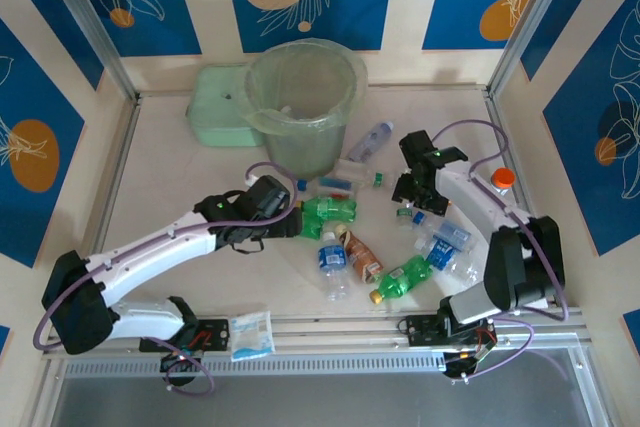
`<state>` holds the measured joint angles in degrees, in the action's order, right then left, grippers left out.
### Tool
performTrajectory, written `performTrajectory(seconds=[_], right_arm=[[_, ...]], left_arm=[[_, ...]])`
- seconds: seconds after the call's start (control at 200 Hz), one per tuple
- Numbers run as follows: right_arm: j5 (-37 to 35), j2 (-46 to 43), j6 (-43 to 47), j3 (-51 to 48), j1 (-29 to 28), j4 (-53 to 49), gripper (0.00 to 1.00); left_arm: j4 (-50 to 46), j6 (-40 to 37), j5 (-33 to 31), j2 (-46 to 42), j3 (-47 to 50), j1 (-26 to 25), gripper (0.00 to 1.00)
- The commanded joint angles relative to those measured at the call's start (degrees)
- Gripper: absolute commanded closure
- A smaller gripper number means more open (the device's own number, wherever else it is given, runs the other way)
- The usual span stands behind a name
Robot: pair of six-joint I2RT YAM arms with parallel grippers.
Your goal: Put the plastic bottles in the bin
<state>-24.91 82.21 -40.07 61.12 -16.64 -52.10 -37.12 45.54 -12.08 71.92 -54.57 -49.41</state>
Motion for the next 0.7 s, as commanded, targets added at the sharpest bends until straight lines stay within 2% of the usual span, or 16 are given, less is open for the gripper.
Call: performTrajectory(seconds=[0.0,0.09,0.175,0.345,0.505,0.695], right_arm=[[1.6,-5.0,-4.5,-1.9,-2.7,-4.0,0.22],[0.0,-6.6,-7.3,-1.8,-7.4,-7.5,0.22],[0.1,-7.9,-9.2,-1.5,-8.9,-9.5,0.21],[1.2,-10.9,-10.2,-1.7,-7.2,-10.0,0.22],[3.1,-14.0,-9.9,-3.5,-4.9,-9.1,0.23],[4.5,-16.3,-8.7,-4.7,-2.9,-8.6,0.24]], left_arm=[[1.3,-3.5,3.4,0.8,-0.2,-0.3,0.08],[1.9,-4.9,7.2,3.5,-1.7,-1.5,0.07],[1.1,-5.5,9.4,7.4,-4.8,-4.1,0.07],[-2.8,-6.1,12.7,15.8,-11.1,-8.7,0.09],[-6.2,-6.8,15.0,21.3,-14.6,-12.3,0.15],[-7.7,-7.5,17.6,28.8,-17.7,-14.1,0.19]])
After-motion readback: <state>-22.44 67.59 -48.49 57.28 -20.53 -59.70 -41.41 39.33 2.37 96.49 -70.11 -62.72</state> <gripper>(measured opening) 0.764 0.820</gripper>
